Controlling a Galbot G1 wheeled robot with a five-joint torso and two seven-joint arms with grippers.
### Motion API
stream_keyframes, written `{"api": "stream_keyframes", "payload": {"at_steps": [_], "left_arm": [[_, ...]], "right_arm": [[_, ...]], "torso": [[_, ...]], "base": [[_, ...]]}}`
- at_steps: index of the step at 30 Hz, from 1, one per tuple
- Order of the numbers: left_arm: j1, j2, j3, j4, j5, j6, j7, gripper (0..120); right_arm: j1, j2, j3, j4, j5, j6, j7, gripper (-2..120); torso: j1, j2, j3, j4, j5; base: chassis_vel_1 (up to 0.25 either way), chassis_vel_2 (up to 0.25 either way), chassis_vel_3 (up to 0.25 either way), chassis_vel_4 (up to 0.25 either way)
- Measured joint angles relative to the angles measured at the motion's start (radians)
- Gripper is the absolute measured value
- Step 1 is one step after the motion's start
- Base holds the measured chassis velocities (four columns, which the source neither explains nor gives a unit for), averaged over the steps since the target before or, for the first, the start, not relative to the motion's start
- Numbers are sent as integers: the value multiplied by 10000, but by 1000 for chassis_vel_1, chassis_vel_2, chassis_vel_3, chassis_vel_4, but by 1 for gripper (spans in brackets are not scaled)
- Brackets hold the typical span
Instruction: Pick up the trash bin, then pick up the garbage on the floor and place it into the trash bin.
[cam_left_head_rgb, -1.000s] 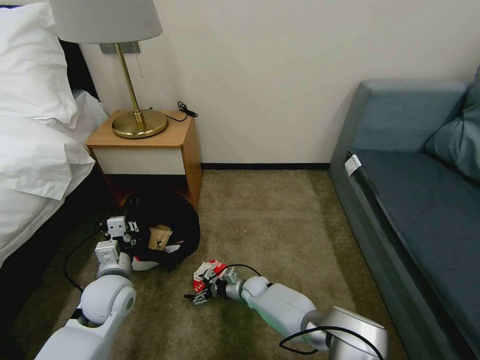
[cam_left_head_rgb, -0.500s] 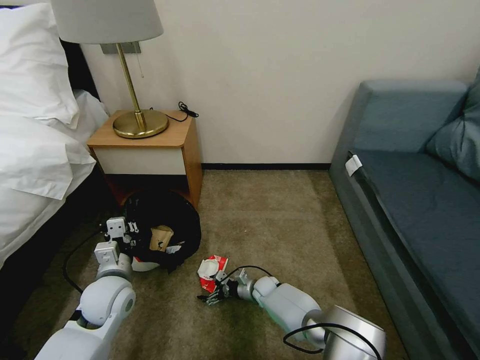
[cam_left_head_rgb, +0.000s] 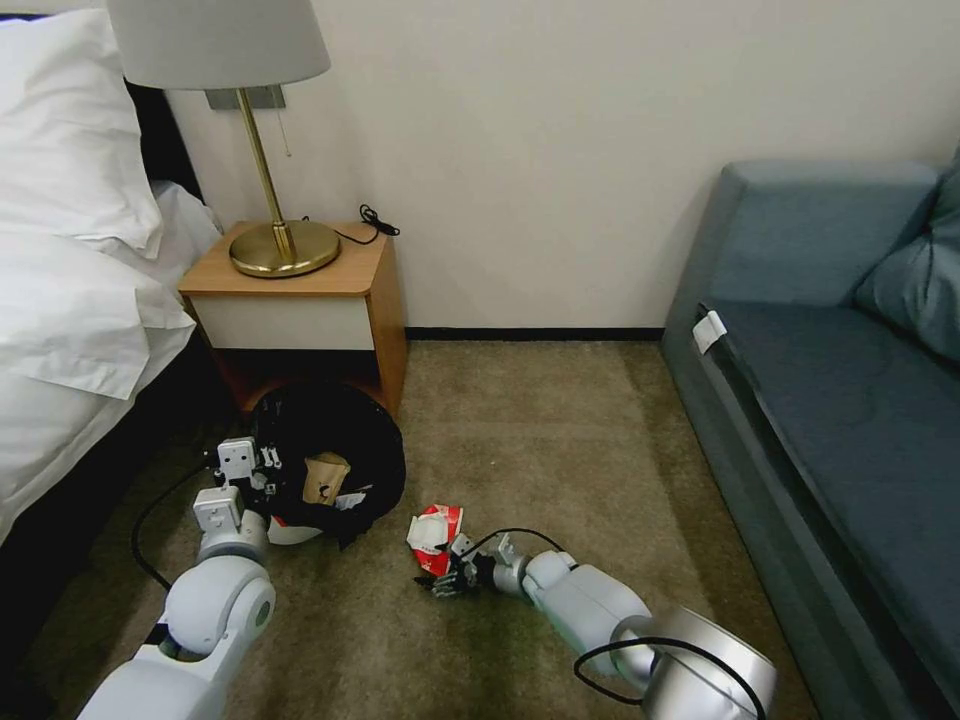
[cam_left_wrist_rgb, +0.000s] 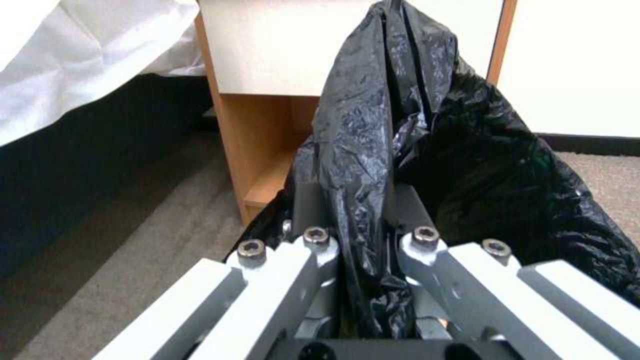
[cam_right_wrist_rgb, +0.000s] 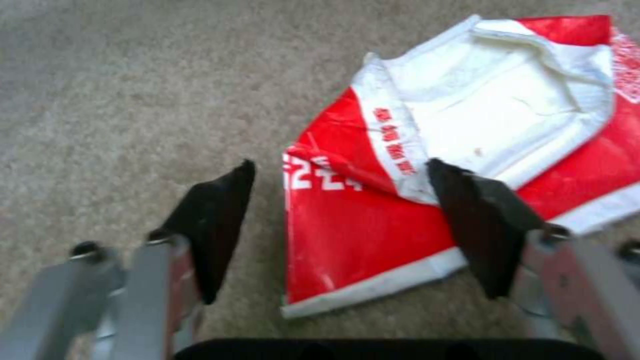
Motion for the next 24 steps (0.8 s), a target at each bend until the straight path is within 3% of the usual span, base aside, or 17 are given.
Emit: {"api": "stream_keyframes", "payload": {"at_steps": [9, 20, 24], "left_arm": [[85, -5, 3, 18, 18, -30, 41, 5], [173, -7, 9, -23, 37, -37, 42, 5], [174, 34, 5, -24, 50, -42, 42, 5]], "right_arm": [[27, -9, 144, -74, -76, 20, -5, 40], [33, -25, 211, -52, -65, 91, -10, 17], [-63, -59, 123, 410, 93, 57, 15, 8]], "torso": [[0, 0, 3, -6, -8], [1, -1, 5, -4, -10], [2, -3, 8, -16, -26]], "base": [[0, 0, 0, 0], [0, 0, 0, 0], [0, 0, 0, 0]]}}
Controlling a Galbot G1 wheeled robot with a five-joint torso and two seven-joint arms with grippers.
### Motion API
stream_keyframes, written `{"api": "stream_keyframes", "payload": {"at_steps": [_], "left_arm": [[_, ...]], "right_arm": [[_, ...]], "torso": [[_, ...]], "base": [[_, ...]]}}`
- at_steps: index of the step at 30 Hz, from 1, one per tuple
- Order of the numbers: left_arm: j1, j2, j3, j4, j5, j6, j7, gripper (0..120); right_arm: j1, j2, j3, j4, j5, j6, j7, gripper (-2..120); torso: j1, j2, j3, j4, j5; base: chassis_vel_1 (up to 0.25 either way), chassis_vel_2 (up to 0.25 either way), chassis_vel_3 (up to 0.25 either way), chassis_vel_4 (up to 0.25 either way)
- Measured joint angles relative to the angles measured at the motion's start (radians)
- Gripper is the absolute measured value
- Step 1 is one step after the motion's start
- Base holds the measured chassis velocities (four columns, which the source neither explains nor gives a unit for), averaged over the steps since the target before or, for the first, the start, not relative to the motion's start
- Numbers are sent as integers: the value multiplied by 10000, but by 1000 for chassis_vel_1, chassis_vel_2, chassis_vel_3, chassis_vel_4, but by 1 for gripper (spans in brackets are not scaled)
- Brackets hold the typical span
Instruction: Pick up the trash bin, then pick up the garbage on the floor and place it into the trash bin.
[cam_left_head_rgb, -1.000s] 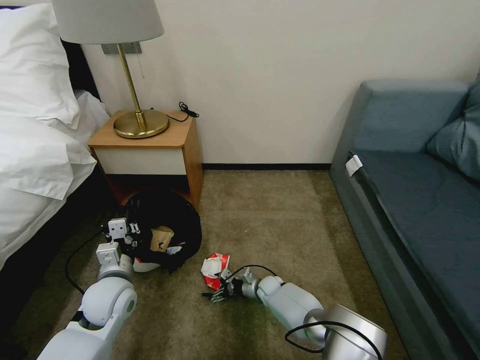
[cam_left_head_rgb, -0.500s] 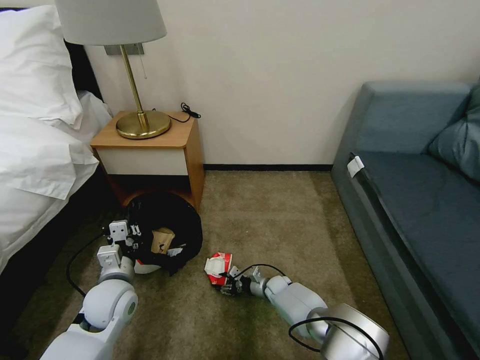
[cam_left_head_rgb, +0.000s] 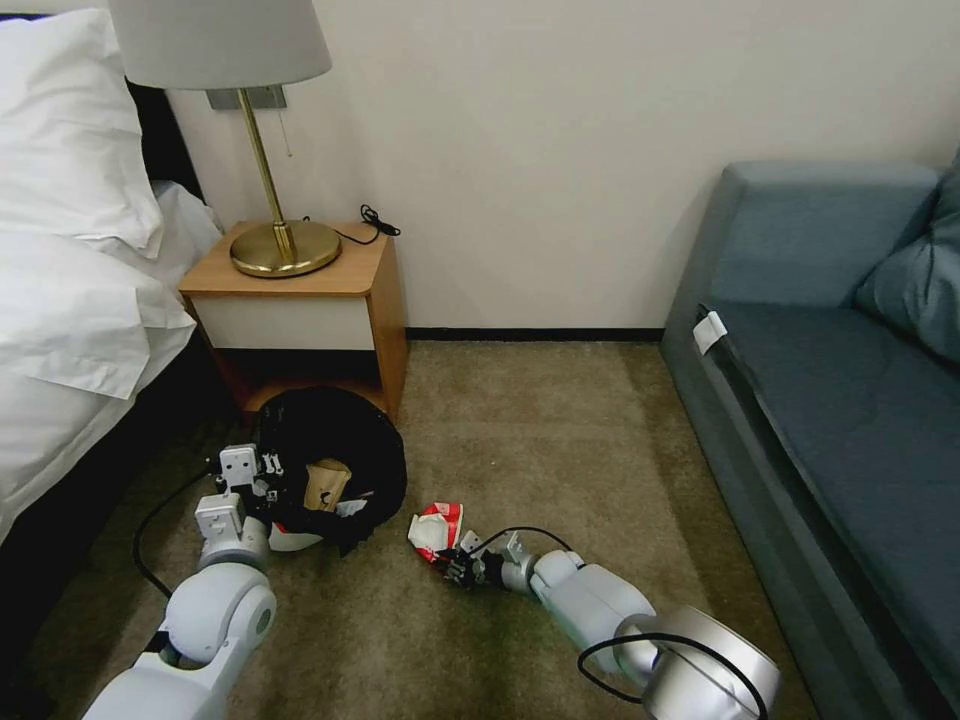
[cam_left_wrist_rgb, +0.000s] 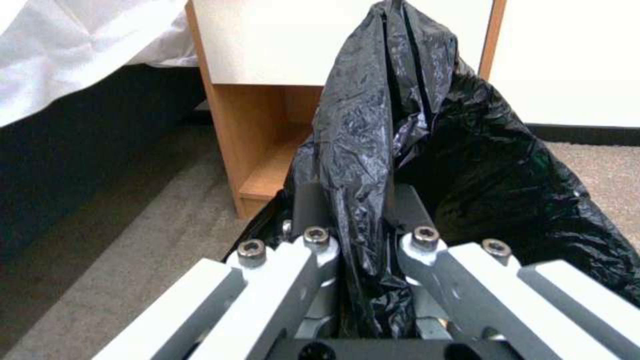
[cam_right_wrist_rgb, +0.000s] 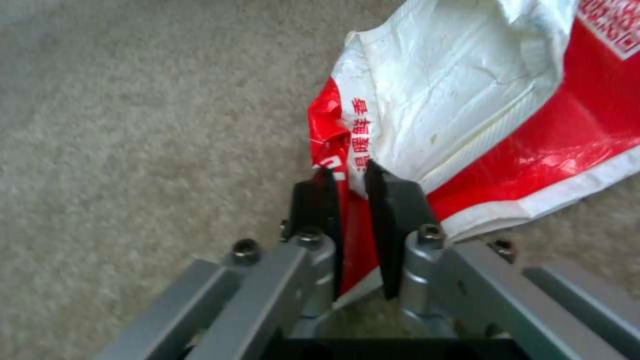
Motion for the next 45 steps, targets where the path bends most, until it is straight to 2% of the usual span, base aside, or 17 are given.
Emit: {"api": "stream_keyframes", "payload": {"at_steps": [2, 3, 8, 9, 10, 11, 13, 17, 19, 26, 34, 45], "left_arm": [[-1, 15, 0, 0, 2, 0, 3, 5], [-11, 42, 5, 0, 3, -1, 5, 5], [-62, 86, 22, -1, 3, 0, 0, 5], [-83, 116, 26, -2, 4, -2, -15, 5], [-83, 116, 26, -2, 4, -2, -15, 5], [-106, 149, 33, -2, -1, -1, -27, 5], [-141, 166, 41, -3, -4, -1, -29, 5], [-185, 186, 61, -2, -5, -2, -34, 5], [-253, 218, 112, -3, -18, 3, -41, 5], [-418, 239, 231, -2, -22, 30, -63, 5], [-507, 263, 253, 97, -44, 34, -67, 5], [-649, 215, 274, 216, -153, 36, -41, 5]], "right_arm": [[-33, -4, -84, 220, 153, -62, 37, 4], [-63, -6, -228, 592, 288, -108, 55, 0], [-177, -70, -814, 1622, 883, -312, 225, 0], [-277, -389, -1166, 2331, 1245, -478, 440, 0], [-277, -389, -1166, 2331, 1245, -478, 440, 0], [-397, -944, -1569, 3169, 1674, -724, 723, 0], [-498, -1457, -1844, 3963, 1996, -959, 976, 0], [-571, -1922, -1974, 4647, 2204, -1143, 1124, 0], [-601, -2413, -1999, 5279, 2495, -1302, 1296, 0], [-575, -3312, -1685, 6307, 2843, -1405, 1399, 0], [-235, -3852, -1499, 6745, 3048, -1389, 1309, 0], [805, -5158, -1302, 8066, 4675, -1496, 1345, 0]], "torso": [[0, -1, 2, 0, 3], [0, -1, 3, 9, 6], [0, -1, 1, 19, 20], [0, -1, -1, 23, 25], [0, -1, -1, 23, 25], [0, -2, 0, 18, 13], [0, -1, -2, 8, 19], [1, -2, -2, 8, 17], [0, -1, -3, 13, 19], [0, -1, -4, 12, 20], [0, -1, -4, 13, 20], [0, 0, -4, 12, 17]], "base": [[0, 0, 0, 0], [0, 0, 0, 0], [0, 0, 0, 0], [0, 0, 0, 0], [0, 0, 0, 0], [0, 0, 0, 0], [0, 0, 0, 0], [0, 0, 0, 0], [0, 0, 0, 0], [0, 0, 0, 0], [0, 0, 0, 0], [0, 0, 0, 0]]}}
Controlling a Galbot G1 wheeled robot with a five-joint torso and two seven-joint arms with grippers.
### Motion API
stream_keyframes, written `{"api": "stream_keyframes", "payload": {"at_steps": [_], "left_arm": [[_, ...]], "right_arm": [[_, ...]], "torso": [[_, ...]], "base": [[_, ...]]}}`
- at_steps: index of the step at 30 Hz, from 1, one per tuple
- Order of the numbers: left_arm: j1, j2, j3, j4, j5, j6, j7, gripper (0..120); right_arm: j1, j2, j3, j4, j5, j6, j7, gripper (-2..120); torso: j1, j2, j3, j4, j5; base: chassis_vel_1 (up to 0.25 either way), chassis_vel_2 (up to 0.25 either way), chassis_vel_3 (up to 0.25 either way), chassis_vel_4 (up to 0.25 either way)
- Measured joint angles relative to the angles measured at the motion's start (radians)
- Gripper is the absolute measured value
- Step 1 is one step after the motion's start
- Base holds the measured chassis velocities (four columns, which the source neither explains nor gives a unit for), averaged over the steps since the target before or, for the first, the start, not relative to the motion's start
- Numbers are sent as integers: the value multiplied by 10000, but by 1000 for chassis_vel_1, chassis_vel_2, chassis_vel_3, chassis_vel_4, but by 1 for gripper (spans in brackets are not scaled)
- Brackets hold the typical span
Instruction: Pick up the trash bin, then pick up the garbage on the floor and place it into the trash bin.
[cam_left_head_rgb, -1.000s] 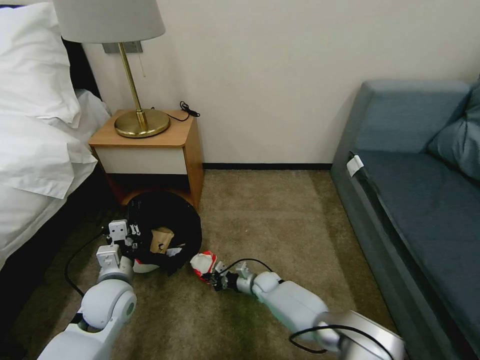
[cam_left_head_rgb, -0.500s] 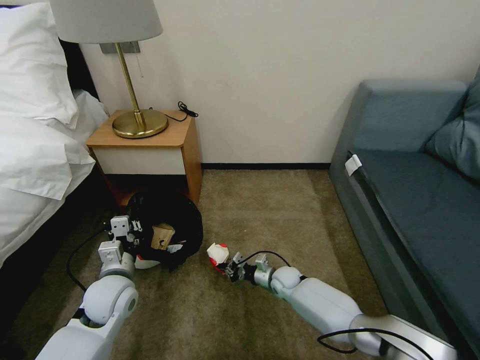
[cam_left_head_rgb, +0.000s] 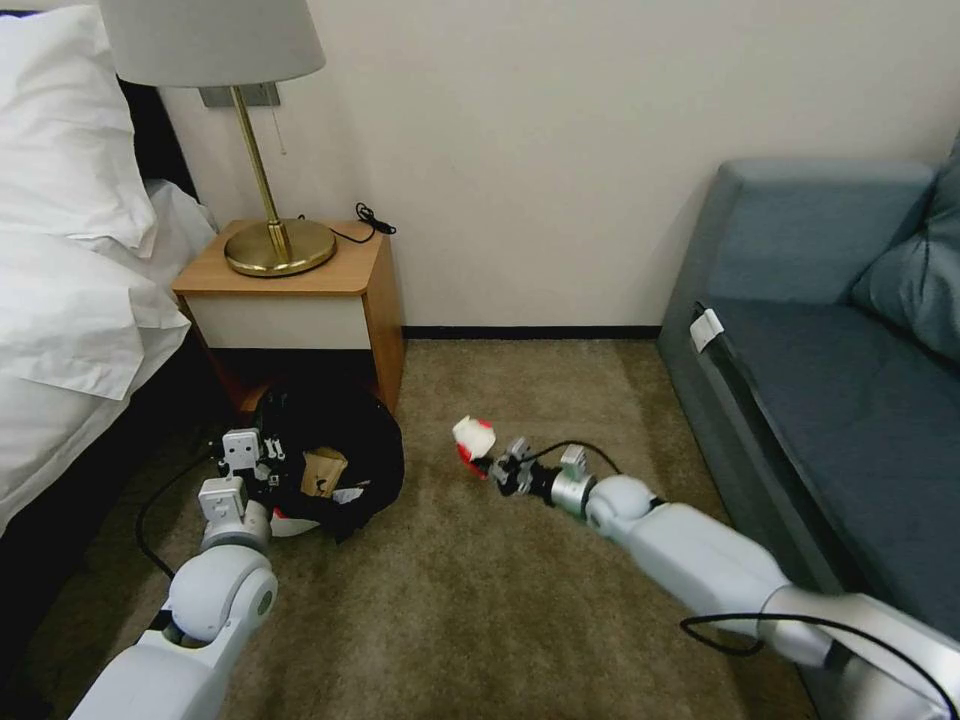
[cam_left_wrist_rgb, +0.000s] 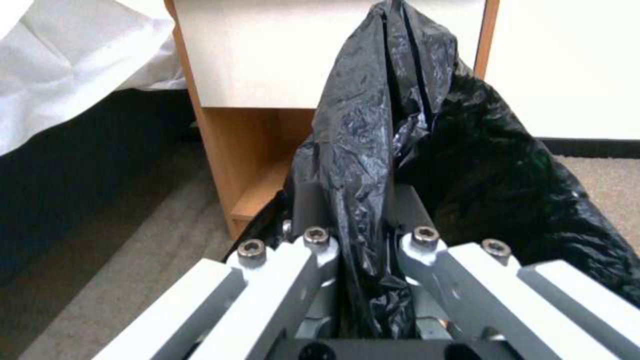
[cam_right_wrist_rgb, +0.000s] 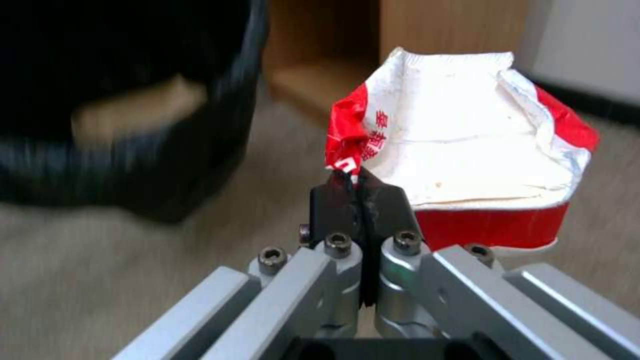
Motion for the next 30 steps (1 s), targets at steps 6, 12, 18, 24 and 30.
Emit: {"api": "stream_keyframes", "payload": {"at_steps": [6, 12, 18, 24, 30], "left_arm": [[-44, 10, 1, 2, -57, 0, 1, 5], [-36, 10, -7, 2, -96, -18, 6, 5], [14, 45, -32, -130, -208, -42, 17, 5], [-49, 68, -27, -223, -285, -44, -20, 5], [-42, 58, -3, -323, -310, -44, -54, 5]], "right_arm": [[295, -494, 445, 1837, 1046, -384, 306, 0], [805, -271, 460, 3009, 1728, -592, 419, 0], [1204, 841, 18, 3336, 2387, -701, 597, 0], [1092, 1590, -391, 3397, 2586, -727, 646, 0], [581, 1904, -552, 3304, 2562, -745, 784, 0]], "torso": [[0, 0, -1, -1, 1], [-1, 1, -1, 0, -1], [0, 1, -1, 5, -2], [0, 1, -1, 0, 0], [0, 1, -1, -2, -1]], "base": [[0, 0, 0, 0], [0, 0, 0, 0], [0, 0, 0, 0], [0, 0, 0, 0], [0, 0, 0, 0]]}}
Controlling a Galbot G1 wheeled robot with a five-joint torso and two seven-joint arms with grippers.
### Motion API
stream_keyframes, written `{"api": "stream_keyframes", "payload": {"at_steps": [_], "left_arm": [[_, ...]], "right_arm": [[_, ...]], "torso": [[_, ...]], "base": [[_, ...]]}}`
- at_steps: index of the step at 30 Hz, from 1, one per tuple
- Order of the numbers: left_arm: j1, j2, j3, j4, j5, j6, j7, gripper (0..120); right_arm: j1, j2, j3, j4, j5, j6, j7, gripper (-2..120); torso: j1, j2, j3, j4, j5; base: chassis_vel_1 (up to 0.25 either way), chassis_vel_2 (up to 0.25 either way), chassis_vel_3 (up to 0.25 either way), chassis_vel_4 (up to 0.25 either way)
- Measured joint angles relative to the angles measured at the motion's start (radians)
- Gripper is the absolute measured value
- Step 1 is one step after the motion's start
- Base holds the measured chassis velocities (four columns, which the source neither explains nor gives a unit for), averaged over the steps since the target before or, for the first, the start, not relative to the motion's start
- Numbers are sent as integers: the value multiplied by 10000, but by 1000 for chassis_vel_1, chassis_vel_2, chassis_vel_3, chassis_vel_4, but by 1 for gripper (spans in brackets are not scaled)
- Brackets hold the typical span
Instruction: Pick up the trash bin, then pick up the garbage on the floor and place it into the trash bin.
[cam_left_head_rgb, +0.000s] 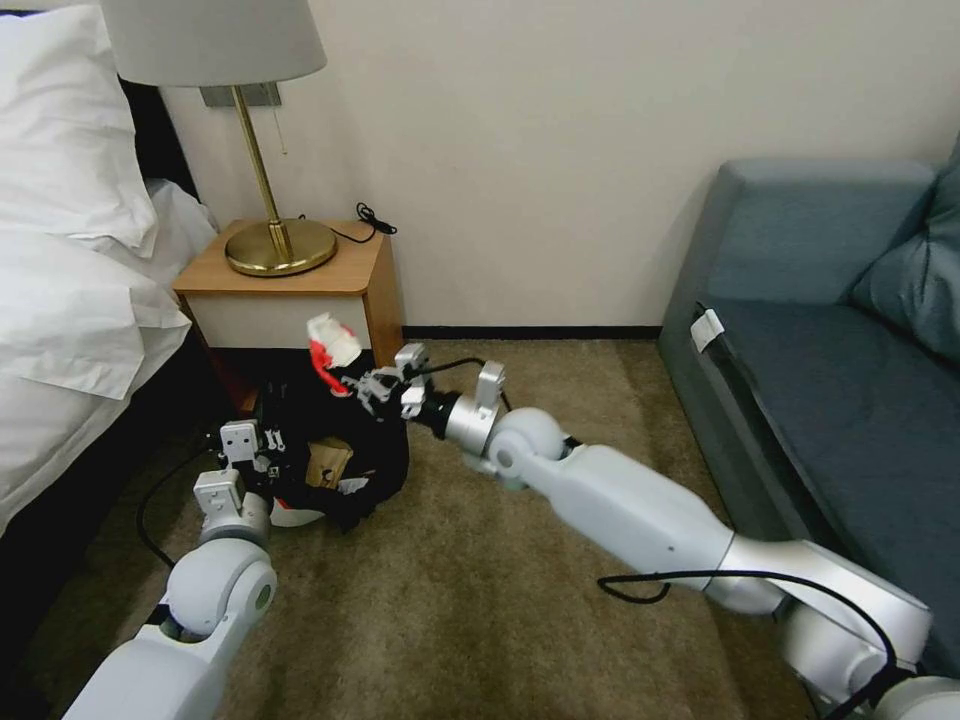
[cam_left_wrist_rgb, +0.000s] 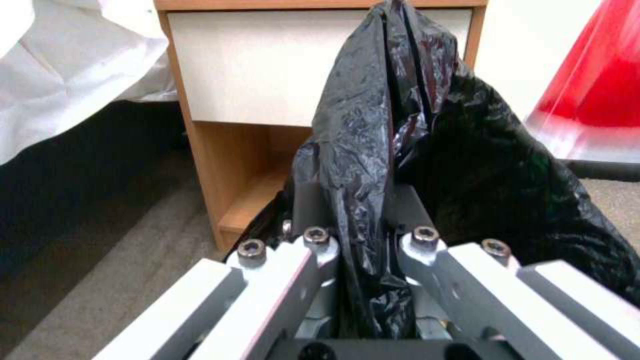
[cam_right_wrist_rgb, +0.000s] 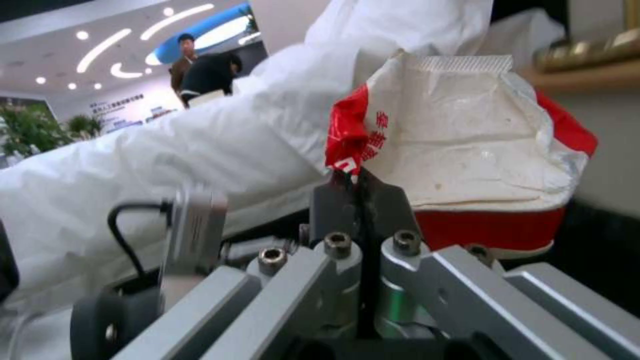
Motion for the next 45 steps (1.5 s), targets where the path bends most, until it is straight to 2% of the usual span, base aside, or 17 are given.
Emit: {"api": "stream_keyframes", "payload": {"at_steps": [7, 8, 9, 10, 14, 16, 19, 20, 22, 28, 30, 32, 33, 34, 37, 41, 45], "left_arm": [[83, -6, 1, -49, -2, -6, -12, 5], [126, -13, 0, -84, 1, -6, -17, 5], [126, -13, 0, -84, 1, -6, -17, 5], [166, -27, -6, -104, 8, -7, -21, 5], [219, -69, -16, -138, 17, -13, -21, 5], [270, -129, -20, -156, 34, -19, -21, 5], [295, -168, -26, -168, 48, -24, -21, 5], [319, -198, -30, -179, 60, -32, -22, 5], [358, -232, -34, -193, 92, -45, -22, 5], [439, -310, -68, -228, 136, -68, -20, 5], [477, -429, -153, -296, 114, -81, -9, 5], [476, -445, -165, -309, 100, -82, -9, 5], [471, -501, -203, -348, 27, -83, -9, 5], [423, -617, -268, -394, -142, -84, -14, 5], [305, -816, -364, -408, -405, -120, -13, 5], [127, -1552, -569, -292, -1189, -491, 134, 5], [158, -1796, -669, -7, -1648, -900, 272, 5]], "right_arm": [[-438, 175, -52, -29, -245, -12, 352, 0], [-469, 202, -42, -43, -248, -23, 400, 7], [-469, 202, -42, -43, -248, -23, 400, 7], [-482, 209, -9, -56, -236, -29, 431, 16], [-527, 170, 17, -16, -174, -48, 471, 25], [-625, 109, 25, 64, -171, -56, 488, 39], [-691, 81, 39, 113, -174, -64, 504, 44], [-731, 70, 64, 141, -180, -68, 520, 51], [-772, 56, 91, 174, -193, -69, 540, 59], [-825, 0, 214, 285, -210, -71, 610, 74], [-841, -103, 485, 441, -200, -91, 687, 87], [-846, -119, 565, 467, -193, -98, 699, 87], [-863, -148, 774, 516, -164, -113, 738, 96], [-941, -168, 1297, 604, -39, -170, 865, 99], [-1015, -215, 1878, 703, 155, -237, 1025, 99], [-1188, -452, 2976, 900, 461, -300, 1135, 100], [-1346, -546, 3496, 908, 534, -319, 1148, 100]], "torso": [[0, 0, 0, 3, 1], [0, -1, 0, 2, 2], [0, -1, 0, 2, 2], [-1, 0, 0, 3, 1], [-1, 0, 0, 3, 2], [0, 0, 0, 1, 1], [0, 0, 1, 2, 2], [0, 0, 0, 2, 2], [0, 0, 0, 2, 2], [-1, 0, 0, 3, 2], [0, 0, 0, 4, 2], [0, 0, 1, 3, 2], [-1, 0, 0, 3, 3], [-1, 0, 0, 2, 3], [-1, 0, 0, 3, 3], [0, 0, 1, 2, 4], [-1, 0, 0, 1, 4]], "base": [[0, 0, 0, 0], [0, 0, 0, 0], [0, 0, 0, 0], [0, 0, 0, 0], [0, 0, 0, 0], [0, 0, 0, 0], [0, 0, 0, 0], [0, 0, 0, 0], [0, 0, 0, 0], [0, 0, 0, 0], [0, 0, 0, 0], [0, 0, 0, 0], [0, 0, 0, 0], [0, 0, 0, 0], [0, 0, 0, 0], [0, 0, 0, 0], [0, 0, 0, 0]]}}
